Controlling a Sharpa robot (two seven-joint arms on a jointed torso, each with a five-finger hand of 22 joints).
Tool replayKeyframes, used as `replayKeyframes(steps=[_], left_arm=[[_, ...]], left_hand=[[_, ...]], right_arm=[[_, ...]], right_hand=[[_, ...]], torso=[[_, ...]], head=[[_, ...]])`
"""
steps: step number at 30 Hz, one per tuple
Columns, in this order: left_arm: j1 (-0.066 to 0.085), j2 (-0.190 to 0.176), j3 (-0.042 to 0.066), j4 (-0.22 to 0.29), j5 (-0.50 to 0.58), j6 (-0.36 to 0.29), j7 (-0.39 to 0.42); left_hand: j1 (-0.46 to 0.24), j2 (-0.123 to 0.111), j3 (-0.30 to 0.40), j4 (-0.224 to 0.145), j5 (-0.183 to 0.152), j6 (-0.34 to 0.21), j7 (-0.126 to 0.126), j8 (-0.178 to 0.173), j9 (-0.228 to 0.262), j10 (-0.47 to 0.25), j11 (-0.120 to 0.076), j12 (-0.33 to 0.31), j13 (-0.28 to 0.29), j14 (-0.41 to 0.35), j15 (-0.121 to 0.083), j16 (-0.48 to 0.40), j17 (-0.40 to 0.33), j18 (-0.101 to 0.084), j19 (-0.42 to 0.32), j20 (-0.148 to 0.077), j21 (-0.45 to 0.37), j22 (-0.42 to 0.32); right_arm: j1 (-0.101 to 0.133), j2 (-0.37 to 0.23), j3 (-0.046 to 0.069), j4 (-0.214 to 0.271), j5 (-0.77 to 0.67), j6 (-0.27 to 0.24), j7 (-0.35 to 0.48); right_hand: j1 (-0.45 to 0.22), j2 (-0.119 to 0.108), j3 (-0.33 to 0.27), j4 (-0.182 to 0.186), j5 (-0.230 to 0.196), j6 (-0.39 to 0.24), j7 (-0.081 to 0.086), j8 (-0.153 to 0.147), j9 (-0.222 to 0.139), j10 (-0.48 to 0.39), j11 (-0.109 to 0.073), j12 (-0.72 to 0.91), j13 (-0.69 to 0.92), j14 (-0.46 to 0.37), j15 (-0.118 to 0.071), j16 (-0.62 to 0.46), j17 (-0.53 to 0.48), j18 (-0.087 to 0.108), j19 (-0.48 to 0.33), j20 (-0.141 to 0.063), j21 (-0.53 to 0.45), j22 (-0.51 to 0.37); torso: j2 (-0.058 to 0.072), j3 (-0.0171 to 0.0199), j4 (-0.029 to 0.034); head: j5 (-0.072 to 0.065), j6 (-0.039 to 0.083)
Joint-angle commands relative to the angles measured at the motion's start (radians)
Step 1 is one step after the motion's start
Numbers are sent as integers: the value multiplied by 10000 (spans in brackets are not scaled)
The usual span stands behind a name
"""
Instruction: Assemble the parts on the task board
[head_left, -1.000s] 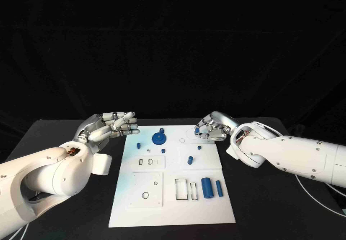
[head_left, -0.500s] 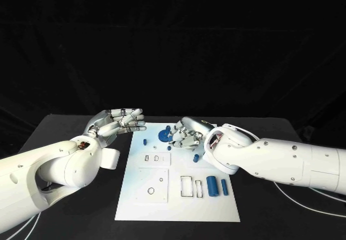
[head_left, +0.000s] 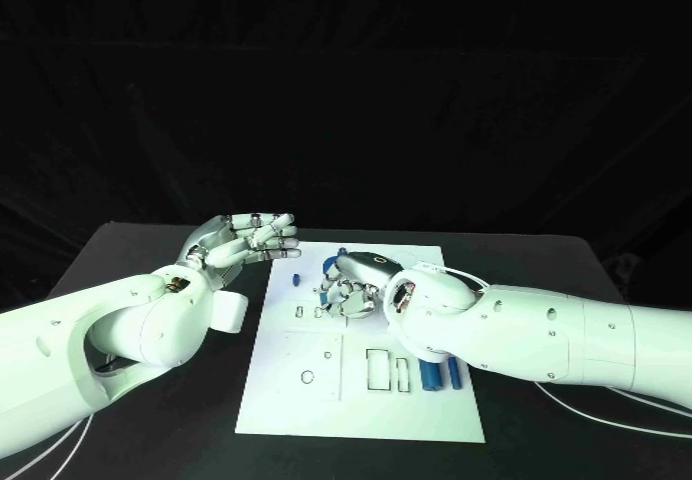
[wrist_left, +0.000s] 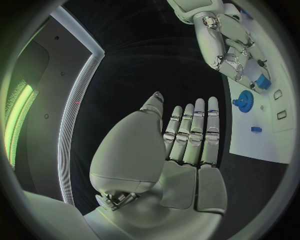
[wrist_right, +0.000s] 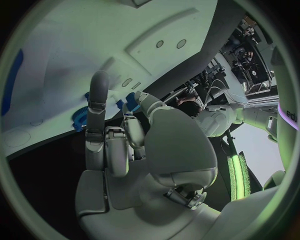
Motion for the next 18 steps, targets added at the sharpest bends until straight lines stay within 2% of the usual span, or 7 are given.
replayKeyframes(steps=[1,13,18], left_arm=[[6,24,6,31,-41,204,26],[7,-5,6,44,-41,215,7],[7,-9,6,41,-41,217,4]], left_hand=[[114,20,-50,15,-49,13,36,-34,-9,35,31,-51,-14,48,9,-67,15,125,50,14,55,-9],[122,30,-49,14,-50,26,30,-35,-7,50,26,-53,-11,57,7,-72,19,124,47,15,55,-11],[122,30,-49,14,-50,26,30,-35,-7,50,26,-53,-11,57,7,-72,19,124,47,15,55,-11]], right_arm=[[-56,94,-12,-68,-704,637,-313],[-142,144,-31,-173,-1051,1051,-503],[-151,143,-33,-171,-1101,1154,-535]], right_hand=[[-89,-32,58,-39,-44,-26,-65,566,876,39,-8,9,7,885,-79,46,1831,144,572,-26,-102,-169],[-158,-72,38,-55,-70,-21,-60,547,900,49,0,9,40,888,-67,48,1840,156,585,3,-603,-1092],[-179,-100,22,-62,-96,-27,-53,532,904,46,9,1,45,891,-59,55,1855,161,582,19,-771,-1449]], torso=[[2,11,4],[-3,15,-9],[-13,15,-9]], head=[[9,-43],[37,-98],[44,-78]])
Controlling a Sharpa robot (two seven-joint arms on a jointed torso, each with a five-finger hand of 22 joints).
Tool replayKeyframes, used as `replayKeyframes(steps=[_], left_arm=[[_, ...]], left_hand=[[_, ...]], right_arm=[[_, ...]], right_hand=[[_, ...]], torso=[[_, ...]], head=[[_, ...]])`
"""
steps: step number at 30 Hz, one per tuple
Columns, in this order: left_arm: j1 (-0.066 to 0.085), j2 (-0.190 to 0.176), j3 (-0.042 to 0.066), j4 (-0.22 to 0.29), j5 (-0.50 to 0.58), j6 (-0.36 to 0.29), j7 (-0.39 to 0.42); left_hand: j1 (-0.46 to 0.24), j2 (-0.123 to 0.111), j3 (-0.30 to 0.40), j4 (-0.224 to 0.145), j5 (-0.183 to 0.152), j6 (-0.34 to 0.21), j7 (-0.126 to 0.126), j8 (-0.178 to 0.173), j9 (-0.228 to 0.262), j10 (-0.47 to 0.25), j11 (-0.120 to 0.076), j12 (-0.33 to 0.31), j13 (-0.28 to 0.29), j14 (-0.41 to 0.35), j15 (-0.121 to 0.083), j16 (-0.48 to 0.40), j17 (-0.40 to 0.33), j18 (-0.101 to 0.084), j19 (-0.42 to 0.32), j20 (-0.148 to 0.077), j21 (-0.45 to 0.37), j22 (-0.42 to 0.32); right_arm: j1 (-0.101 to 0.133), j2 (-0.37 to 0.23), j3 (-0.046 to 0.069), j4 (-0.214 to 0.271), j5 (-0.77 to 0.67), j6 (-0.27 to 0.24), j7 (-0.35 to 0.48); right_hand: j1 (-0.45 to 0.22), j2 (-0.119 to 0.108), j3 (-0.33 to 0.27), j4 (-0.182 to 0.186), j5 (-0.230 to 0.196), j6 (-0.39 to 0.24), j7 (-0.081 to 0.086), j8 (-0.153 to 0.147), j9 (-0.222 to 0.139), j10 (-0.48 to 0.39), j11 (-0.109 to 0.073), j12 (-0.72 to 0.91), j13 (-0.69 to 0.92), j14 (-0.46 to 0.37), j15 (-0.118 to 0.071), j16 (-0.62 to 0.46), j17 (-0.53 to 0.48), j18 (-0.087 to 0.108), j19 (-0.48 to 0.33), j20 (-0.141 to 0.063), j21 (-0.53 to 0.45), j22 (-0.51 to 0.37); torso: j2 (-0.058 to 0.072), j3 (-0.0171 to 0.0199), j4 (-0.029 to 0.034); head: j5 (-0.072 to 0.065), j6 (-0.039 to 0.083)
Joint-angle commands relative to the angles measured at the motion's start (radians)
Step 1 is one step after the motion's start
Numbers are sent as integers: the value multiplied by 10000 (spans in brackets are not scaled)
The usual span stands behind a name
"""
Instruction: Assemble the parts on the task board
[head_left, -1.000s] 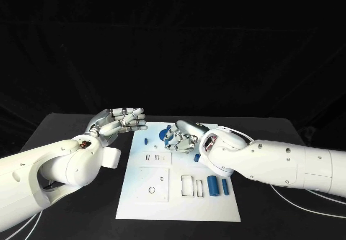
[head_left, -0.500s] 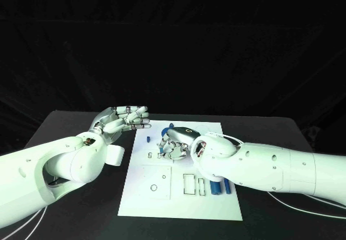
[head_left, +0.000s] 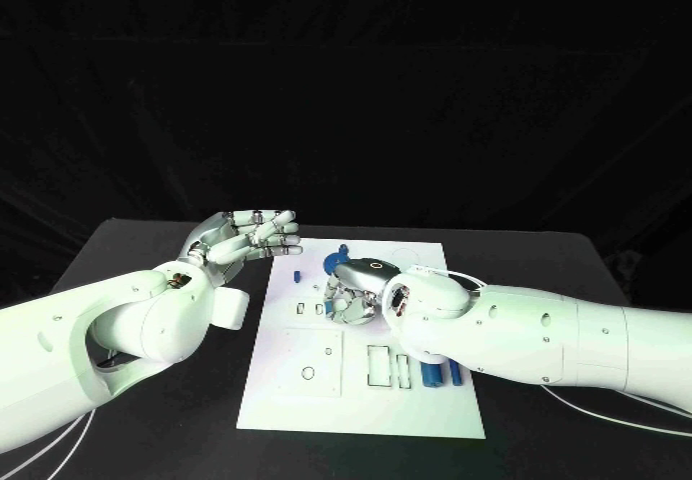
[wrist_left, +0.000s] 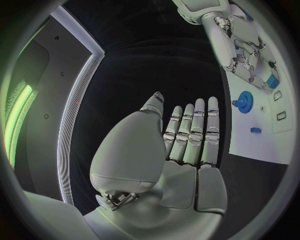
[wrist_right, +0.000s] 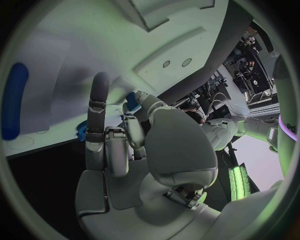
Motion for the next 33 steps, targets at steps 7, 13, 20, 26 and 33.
replayKeyframes(steps=[7,13,20,26,33], left_arm=[[7,8,6,27,-41,185,27],[7,0,6,30,-41,181,25],[7,-7,6,31,-41,188,18],[7,-15,6,35,-41,194,8],[7,-23,6,36,-41,194,3]], left_hand=[[84,-9,-49,14,-50,26,30,-35,-7,50,26,-53,-11,57,7,-34,15,124,47,15,55,-12],[86,-8,-53,14,-51,27,29,-38,-7,54,25,-57,-11,60,6,-38,18,124,44,16,54,-13],[86,-8,-53,14,-51,27,29,-38,-7,54,25,-57,-11,60,6,-38,18,124,44,16,54,-13],[86,-8,-53,14,-51,27,29,-38,-7,54,25,-57,-11,60,6,-38,18,124,44,16,54,-13],[86,-8,-53,14,-51,27,29,-38,-7,54,25,-57,-11,60,6,-38,18,124,44,16,54,-13]], right_arm=[[-20,15,-4,-39,-390,464,-206],[-21,17,-5,-65,-417,457,-224],[-23,38,-5,-78,-431,365,-222],[-24,62,-5,-127,-438,281,-197],[-24,84,-5,-168,-439,249,-170]], right_hand=[[-100,-34,-15,-41,-110,5,-53,212,892,40,27,-7,15,889,-38,56,1851,165,588,54,-329,-578],[-157,-138,-67,-35,-175,-117,13,122,858,-46,80,-112,-66,886,8,48,1839,166,583,98,-550,-949],[-335,-364,-203,51,-243,-406,163,-88,758,-219,210,-294,-214,880,118,35,1817,169,578,203,-875,-1428],[-400,-464,-266,106,-293,-554,239,-211,691,-332,280,-407,-311,872,185,18,1789,175,572,276,-1140,-1786],[-410,-512,-296,140,-302,-632,289,-303,639,-372,329,-429,-335,866,237,5,1768,180,559,343,-1409,-2104]], torso=[[-3,-2,5],[-1,-6,6],[-9,-8,5],[-5,-4,4],[-7,-6,9]], head=[[-17,10],[-17,15],[-37,32],[-43,33],[-47,35]])
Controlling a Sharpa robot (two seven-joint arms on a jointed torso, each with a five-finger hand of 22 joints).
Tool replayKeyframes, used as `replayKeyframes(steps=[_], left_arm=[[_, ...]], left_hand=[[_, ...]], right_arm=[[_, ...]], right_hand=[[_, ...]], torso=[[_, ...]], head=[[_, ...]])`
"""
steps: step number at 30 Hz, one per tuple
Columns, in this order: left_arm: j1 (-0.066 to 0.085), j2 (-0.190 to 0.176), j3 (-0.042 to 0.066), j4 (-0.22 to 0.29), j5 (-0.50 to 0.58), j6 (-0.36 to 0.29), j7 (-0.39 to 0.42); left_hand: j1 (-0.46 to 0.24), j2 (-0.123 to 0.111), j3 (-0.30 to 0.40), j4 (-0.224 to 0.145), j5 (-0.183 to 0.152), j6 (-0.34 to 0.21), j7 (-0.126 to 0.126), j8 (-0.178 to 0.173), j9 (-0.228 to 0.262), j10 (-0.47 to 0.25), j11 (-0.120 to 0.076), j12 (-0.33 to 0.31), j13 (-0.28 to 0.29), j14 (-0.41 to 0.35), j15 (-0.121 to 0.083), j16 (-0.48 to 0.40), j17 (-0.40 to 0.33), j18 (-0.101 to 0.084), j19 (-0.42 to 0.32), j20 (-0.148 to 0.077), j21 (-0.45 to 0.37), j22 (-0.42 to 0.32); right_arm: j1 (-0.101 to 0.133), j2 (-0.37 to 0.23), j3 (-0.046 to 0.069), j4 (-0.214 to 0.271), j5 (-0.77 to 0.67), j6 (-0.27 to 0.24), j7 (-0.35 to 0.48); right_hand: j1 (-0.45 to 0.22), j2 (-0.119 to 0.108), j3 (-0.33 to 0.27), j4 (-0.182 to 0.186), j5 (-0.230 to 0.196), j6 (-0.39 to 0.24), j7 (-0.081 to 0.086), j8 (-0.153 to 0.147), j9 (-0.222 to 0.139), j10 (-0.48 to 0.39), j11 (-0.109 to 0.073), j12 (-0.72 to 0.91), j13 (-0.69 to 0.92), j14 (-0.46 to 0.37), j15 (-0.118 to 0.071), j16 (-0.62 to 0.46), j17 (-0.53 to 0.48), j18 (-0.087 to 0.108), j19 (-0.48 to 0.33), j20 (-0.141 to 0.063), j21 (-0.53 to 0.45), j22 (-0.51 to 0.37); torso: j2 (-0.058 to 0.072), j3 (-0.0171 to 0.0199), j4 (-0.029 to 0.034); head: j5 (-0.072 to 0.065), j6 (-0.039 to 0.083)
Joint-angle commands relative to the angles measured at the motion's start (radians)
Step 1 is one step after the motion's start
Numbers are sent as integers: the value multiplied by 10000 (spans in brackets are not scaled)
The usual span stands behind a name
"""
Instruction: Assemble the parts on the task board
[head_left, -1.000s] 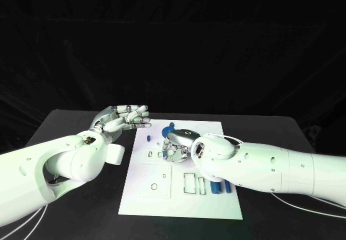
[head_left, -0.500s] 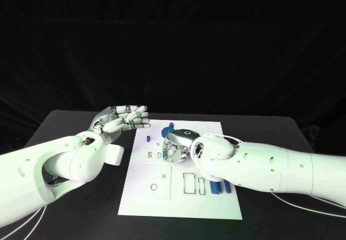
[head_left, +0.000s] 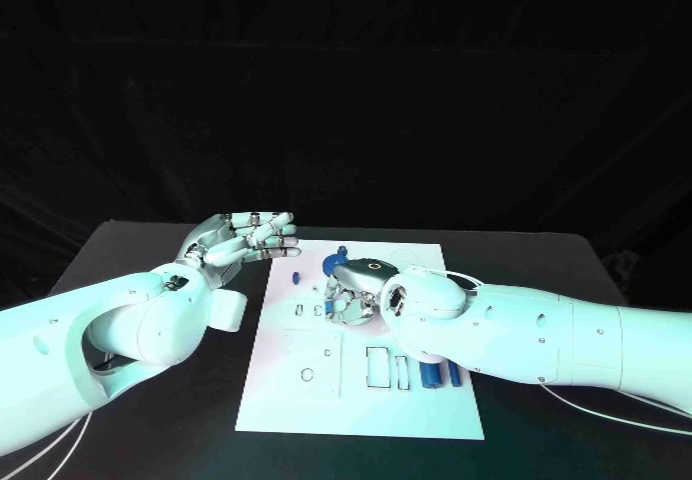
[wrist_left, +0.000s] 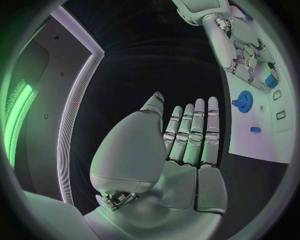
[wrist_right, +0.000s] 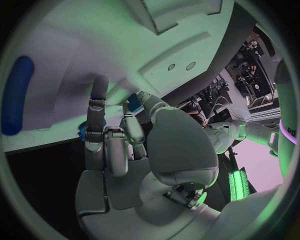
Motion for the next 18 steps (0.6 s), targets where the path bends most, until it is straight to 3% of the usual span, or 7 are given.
replayKeyframes(steps=[1,6,10,15,18], left_arm=[[6,6,7,30,-41,178,33],[6,3,7,30,-41,182,28],[6,0,7,25,-41,194,22],[6,-7,7,11,-43,221,-14],[6,-3,7,-25,-102,254,-101]], left_hand=[[86,-8,-53,14,-51,28,29,-38,-7,54,25,-57,-10,60,5,-38,12,123,44,16,55,-13],[86,-8,-53,14,-51,28,29,-38,-7,54,25,-57,-10,60,5,-38,12,123,44,16,55,-13],[88,-9,-60,15,-53,23,33,-48,-8,52,27,-67,-11,63,5,-47,15,123,41,17,54,-16],[88,-11,-62,16,-54,22,34,-50,-9,52,28,-69,-12,64,5,-48,16,123,40,17,54,-16],[87,-13,-65,16,-55,21,34,-51,-9,51,28,-71,-12,64,6,-49,16,123,40,18,54,-17]], right_arm=[[-25,16,-18,-37,-140,110,-53],[-25,41,-18,-48,-140,72,-15],[-25,37,-18,-28,-139,-32,43],[-25,-11,-18,37,-142,-361,92],[-25,-93,-17,148,-148,-745,164]], right_hand=[[8,-101,-57,15,-35,-88,-7,-68,-23,-72,29,-44,-18,866,96,3,1767,181,488,62,-130,-125],[-36,-190,-127,57,-53,-157,30,-147,-66,-143,73,-113,-83,856,142,-19,1729,184,474,121,-391,-371],[-256,-476,-487,173,20,-429,97,-327,-151,-286,145,-260,-220,842,213,-50,1678,184,446,198,-680,-437],[-370,-598,-1330,501,-353,-728,199,-504,-286,-425,251,-353,-326,833,316,-71,1648,189,420,306,-1047,-434],[-90,-524,-2150,846,-368,-868,283,-571,-382,-535,303,-410,-400,819,381,-104,1596,181,317,379,-1071,-435]], torso=[[0,-1,4],[-1,2,-3],[-2,-1,2],[0,5,4],[-8,11,0]], head=[[-3,0],[-5,0],[-12,5],[-11,27],[-16,36]])
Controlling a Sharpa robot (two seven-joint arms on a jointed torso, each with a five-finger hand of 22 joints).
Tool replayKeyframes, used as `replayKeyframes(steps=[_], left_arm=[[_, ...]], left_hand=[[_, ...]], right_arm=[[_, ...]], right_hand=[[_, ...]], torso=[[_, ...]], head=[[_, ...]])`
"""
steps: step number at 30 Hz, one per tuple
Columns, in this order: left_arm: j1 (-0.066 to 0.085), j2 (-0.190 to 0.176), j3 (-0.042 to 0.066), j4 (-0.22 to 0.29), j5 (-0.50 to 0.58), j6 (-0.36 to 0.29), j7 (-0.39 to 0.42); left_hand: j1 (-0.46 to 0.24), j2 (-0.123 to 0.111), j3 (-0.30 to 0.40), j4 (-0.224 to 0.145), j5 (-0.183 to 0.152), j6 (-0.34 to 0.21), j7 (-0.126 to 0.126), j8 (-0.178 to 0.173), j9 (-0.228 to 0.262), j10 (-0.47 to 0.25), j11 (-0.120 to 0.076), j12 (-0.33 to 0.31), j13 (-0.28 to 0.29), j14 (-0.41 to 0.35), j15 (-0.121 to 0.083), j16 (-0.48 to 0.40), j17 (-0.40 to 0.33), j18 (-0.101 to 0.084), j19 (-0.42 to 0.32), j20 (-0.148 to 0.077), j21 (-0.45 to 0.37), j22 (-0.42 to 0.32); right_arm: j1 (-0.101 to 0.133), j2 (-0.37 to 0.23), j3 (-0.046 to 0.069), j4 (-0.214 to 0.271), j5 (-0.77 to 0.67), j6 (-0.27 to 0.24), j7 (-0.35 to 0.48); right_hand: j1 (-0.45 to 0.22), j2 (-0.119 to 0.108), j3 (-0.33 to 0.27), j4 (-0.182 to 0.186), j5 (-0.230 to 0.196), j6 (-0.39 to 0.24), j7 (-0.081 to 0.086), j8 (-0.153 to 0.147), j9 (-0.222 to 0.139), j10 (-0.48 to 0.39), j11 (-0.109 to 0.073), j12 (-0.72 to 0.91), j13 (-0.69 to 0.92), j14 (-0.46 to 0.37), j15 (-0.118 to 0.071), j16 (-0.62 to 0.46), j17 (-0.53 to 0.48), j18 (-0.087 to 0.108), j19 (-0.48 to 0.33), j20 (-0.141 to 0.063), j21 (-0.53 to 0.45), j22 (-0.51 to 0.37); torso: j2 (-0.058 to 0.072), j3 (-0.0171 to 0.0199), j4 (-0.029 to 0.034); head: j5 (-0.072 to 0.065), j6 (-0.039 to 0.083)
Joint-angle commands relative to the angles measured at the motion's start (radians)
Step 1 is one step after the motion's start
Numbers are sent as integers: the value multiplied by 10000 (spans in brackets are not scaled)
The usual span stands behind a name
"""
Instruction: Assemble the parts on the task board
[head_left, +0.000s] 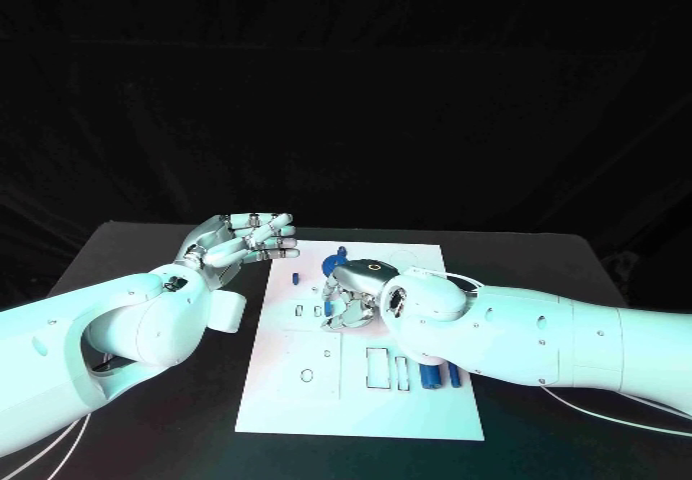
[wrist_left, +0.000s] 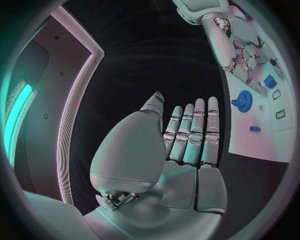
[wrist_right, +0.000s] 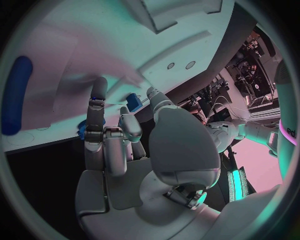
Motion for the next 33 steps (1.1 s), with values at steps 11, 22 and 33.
replayKeyframes(steps=[11,22,33], left_arm=[[8,263,4,-658,-2198,1049,-1758],[145,1335,6,-2217,-6881,3539,-5677],[537,2615,-13,-3190,-9489,5111,-8456]], left_hand=[[165,38,-186,103,-52,746,-306,127,97,1729,-519,530,308,2004,-672,930,692,154,1267,-538,988,371],[-1526,317,-640,301,-32,1644,-1123,399,499,3203,-1345,2722,2362,4420,-1729,9400,8630,87,2831,-1855,4677,2555],[-2153,709,-1637,295,-59,1806,-1398,1351,1923,3343,-1729,8691,8402,5344,-1975,13509,13628,-824,5011,-2174,9838,9550]], right_arm=[[237,-1012,134,939,1949,-2991,2254],[1273,-2565,191,1113,8867,-1927,4640],[1458,-3671,190,1289,10374,-1585,5045]], right_hand=[[1233,219,-1341,1178,448,-43,51,17,-193,-269,72,-181,-232,647,176,-459,964,179,-330,256,-17,-2],[2279,744,-286,937,467,791,-77,306,-270,-2311,40,-6405,-5816,-2799,401,-8215,-6952,187,-3709,836,156,29],[2222,332,791,1104,518,1292,65,-239,-529,-669,277,-10138,-9485,-2016,672,-12608,-9499,163,-3691,1026,34,38]], torso=[[-132,40,-25],[-411,78,-36],[-529,108,-69]], head=[[52,37],[122,-96],[211,-230]])
